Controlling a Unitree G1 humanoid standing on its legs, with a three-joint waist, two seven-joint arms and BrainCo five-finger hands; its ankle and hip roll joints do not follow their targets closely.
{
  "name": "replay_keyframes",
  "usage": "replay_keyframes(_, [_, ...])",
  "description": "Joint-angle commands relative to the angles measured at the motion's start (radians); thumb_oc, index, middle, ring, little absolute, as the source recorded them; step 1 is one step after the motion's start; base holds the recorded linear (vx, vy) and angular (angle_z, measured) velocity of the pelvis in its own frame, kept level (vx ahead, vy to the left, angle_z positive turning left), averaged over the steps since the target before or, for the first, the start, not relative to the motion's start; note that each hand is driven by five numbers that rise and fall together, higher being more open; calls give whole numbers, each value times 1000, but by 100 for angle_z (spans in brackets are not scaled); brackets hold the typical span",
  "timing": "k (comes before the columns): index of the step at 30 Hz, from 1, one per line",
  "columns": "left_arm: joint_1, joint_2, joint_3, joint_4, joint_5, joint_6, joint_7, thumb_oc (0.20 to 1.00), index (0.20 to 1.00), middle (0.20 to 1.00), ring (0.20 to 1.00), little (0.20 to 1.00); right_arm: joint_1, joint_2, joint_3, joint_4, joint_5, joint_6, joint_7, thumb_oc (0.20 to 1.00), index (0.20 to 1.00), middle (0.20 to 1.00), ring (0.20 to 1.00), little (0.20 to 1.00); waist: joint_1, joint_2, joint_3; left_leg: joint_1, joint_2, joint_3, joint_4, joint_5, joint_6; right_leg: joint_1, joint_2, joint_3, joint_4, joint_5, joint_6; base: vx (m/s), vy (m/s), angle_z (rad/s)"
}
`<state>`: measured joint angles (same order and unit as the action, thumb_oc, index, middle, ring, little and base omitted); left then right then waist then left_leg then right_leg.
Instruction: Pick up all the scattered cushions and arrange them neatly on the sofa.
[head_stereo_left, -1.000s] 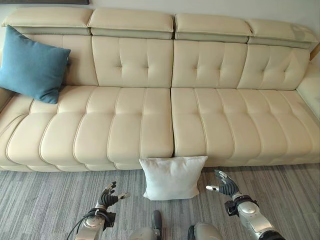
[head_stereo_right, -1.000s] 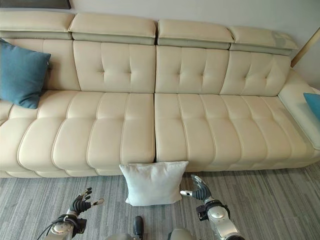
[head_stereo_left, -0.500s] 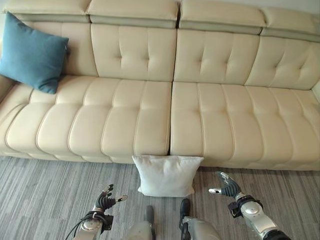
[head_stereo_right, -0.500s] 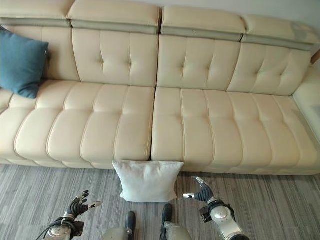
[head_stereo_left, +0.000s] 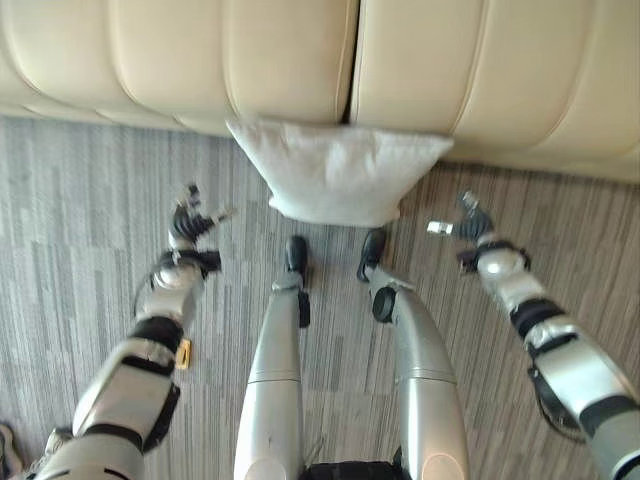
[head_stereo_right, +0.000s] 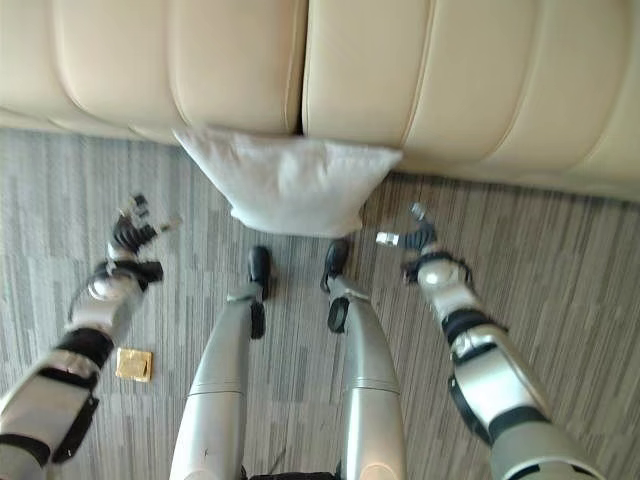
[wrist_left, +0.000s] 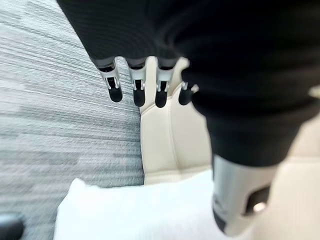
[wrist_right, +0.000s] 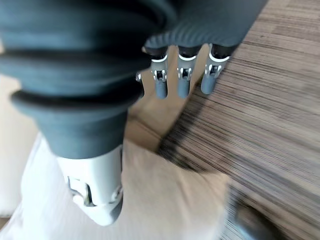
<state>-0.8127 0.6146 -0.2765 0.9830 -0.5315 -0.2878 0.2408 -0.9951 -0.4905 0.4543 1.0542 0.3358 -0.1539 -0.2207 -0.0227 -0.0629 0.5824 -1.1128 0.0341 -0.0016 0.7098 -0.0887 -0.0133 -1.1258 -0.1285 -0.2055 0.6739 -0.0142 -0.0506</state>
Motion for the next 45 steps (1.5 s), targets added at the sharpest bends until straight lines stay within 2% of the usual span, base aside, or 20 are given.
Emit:
replay_keyframes(1, [23,18,-30,12,-31,-40,34,1000,1000,1000,1000,1000,14,3,87,-21,14,-39,-46,1000,1000,1000,1000,1000,5,21,-130,0,3,17,60,-124,-10,16,-24,109,95,-187,119,-33,37,-3])
replay_keyframes(5, [-155,13,-132,91,-18,-20,32,1000,1000,1000,1000,1000,-134,87,163,-5,35,-39,-61,1000,1000,1000,1000,1000,1,30,-133,-110,-9,13,120,-133,-4,-94,-19,119,154,-195,116,-2,19,-6])
replay_keyframes(10, [-304,-58,-209,129,-25,-8,44,1000,1000,1000,1000,1000,-212,216,189,17,115,-52,-77,1000,1000,1000,1000,1000,8,43,-132,-178,-28,5,156,-132,3,-158,-18,120,192,-202,110,-3,5,3])
replay_keyframes(11, [-331,-76,-219,129,-31,-10,49,875,875,875,875,875,-222,240,190,18,136,-56,-75,200,200,200,200,200,9,46,-134,-187,-32,2,159,-131,4,-166,-18,119,197,-203,109,0,0,0])
replay_keyframes(12, [-346,-93,-222,119,-33,-15,57,467,467,467,467,467,-230,267,191,13,159,-61,-76,200,200,200,200,200,11,47,-136,-191,-34,0,156,-128,5,-173,-18,117,200,-204,108,0,0,0])
replay_keyframes(13, [-357,-107,-227,101,-29,-21,67,200,200,200,200,200,-229,283,191,-2,176,-72,-73,200,200,200,200,200,12,49,-137,-197,-38,-2,156,-126,5,-178,-18,116,203,-204,108,-11,-36,5])
replay_keyframes(17, [-341,-121,-229,-4,-7,-48,92,200,200,200,200,200,-211,297,184,-90,193,-106,-71,200,200,200,200,200,11,48,-146,-185,-44,-9,139,-115,4,-170,-11,115,193,-197,108,-22,0,10])
replay_keyframes(21, [-267,-126,-211,-172,50,-72,130,200,200,200,200,200,-152,242,166,-237,146,-130,-71,200,200,200,200,200,10,42,-159,-139,-44,-16,87,-102,0,-128,-5,115,145,-177,112,-33,3,6])
replay_keyframes(25, [-123,-138,-158,-388,116,-81,152,200,200,200,200,200,-28,172,115,-430,78,-139,-68,200,200,200,200,200,6,35,-162,-9,-34,-21,-6,-83,-7,-7,-6,109,60,-153,120,-49,-22,3])
replay_keyframes(27, [-35,-153,-124,-488,146,-83,159,200,200,200,200,200,52,137,79,-543,16,-141,-70,200,200,200,200,200,4,31,-168,78,-33,-17,-71,-72,-12,71,-5,105,5,-145,125,6,-19,2])
replay_keyframes(29, [93,-168,-93,-624,193,-76,151,200,200,200,200,200,185,114,27,-681,-44,-140,-55,200,200,200,200,200,0,25,-172,217,-33,-17,-163,-57,-17,204,3,100,-81,-128,128,-7,-42,1])
replay_keyframes(30, [136,-169,-80,-665,203,-71,142,200,200,200,200,200,234,106,11,-734,-54,-139,-39,200,200,200,200,200,-2,23,-174,260,-37,-10,-201,-22,-15,250,-2,90,-127,-93,123,-16,-50,-3])
replay_keyframes(33, [276,-169,-59,-773,230,-65,105,200,200,200,200,200,386,104,-20,-860,-70,-134,9,200,200,200,200,200,-5,17,-197,420,-34,-7,-288,-12,-22,410,0,80,-222,-78,128,109,-68,-7])
replay_keyframes(34, [352,-171,-47,-826,241,-61,82,200,200,200,200,200,475,103,-32,-925,-71,-130,39,200,200,200,200,200,-10,16,-216,528,-32,-3,-348,-3,-27,520,4,75,-285,-69,132,145,-70,-5])
replay_keyframes(35, [354,-171,-47,-827,241,-61,82,200,200,200,200,200,477,103,-32,-927,-72,-129,40,200,200,200,200,200,-9,16,-214,534,-32,-3,-351,-2,-27,526,4,74,-288,-68,132,158,-72,-5])
replay_keyframes(38, [512,-181,-33,-946,236,-64,34,200,200,200,200,200,627,89,-51,-1043,-75,-120,101,200,200,200,200,200,-18,15,-268,734,-22,10,-474,19,-39,726,21,65,-403,-56,139,241,-92,-9])
replay_keyframes(40, [610,-192,-34,-1024,217,-60,9,200,200,200,200,200,731,82,-69,-1124,-50,-116,139,200,200,200,200,200,-32,13,-324,843,-7,25,-539,34,-44,833,36,68,-468,-45,141,301,-101,-18])
replay_keyframes(41, [666,-181,-37,-1086,221,-53,-4,200,200,200,200,200,794,68,-86,-1186,-31,-116,162,200,200,200,200,200,-41,9,-376,931,-2,41,-582,32,-46,919,54,71,-520,-47,145,370,-148,-20])
replay_keyframes(43, [693,-169,-68,-1132,216,-39,-21,200,200,200,200,200,854,66,-98,-1243,40,-116,178,200,200,200,200,200,-47,7,-432,1027,13,63,-600,18,-56,1025,77,81,-575,-60,136,373,-216,-17])
replay_keyframes(45, [686,-173,-85,-1126,208,-30,-27,200,200,200,200,200,868,61,-111,-1246,57,-117,171,200,200,200,200,200,-51,0,-433,1024,21,62,-569,12,-68,1052,84,81,-578,-72,125,137,-196,-2])
